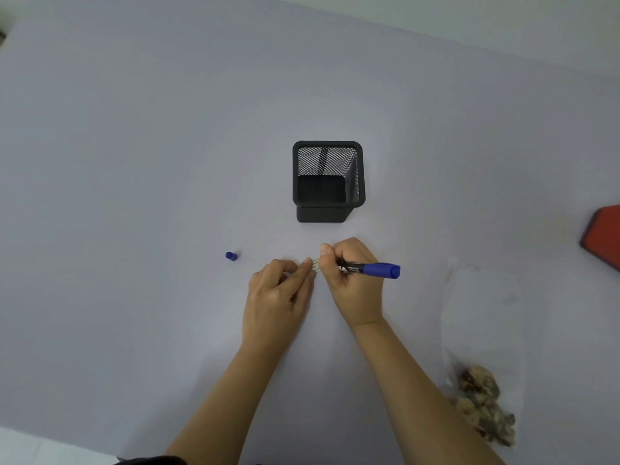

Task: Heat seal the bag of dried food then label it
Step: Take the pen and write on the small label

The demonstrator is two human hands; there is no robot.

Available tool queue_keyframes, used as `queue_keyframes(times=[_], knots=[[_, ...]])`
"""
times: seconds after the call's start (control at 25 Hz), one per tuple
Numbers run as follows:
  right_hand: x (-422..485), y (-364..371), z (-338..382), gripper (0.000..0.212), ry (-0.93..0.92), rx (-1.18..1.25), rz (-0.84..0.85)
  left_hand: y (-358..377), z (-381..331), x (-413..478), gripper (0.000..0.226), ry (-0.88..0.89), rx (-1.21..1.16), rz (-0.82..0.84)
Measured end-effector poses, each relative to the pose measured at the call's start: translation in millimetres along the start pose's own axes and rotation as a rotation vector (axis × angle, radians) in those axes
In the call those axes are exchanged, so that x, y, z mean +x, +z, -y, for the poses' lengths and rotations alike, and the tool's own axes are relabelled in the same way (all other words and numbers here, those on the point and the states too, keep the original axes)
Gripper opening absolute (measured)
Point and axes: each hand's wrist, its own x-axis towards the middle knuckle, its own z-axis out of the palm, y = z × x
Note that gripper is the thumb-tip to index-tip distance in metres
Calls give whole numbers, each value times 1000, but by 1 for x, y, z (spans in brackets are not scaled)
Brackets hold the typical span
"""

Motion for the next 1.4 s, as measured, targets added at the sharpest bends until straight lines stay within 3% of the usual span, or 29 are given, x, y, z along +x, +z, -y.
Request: queue_keyframes(times=[1.4], knots=[[-2, 1, -4, 36, -8, -33, 8, -2, 1, 0, 24, -38, -50, 35]])
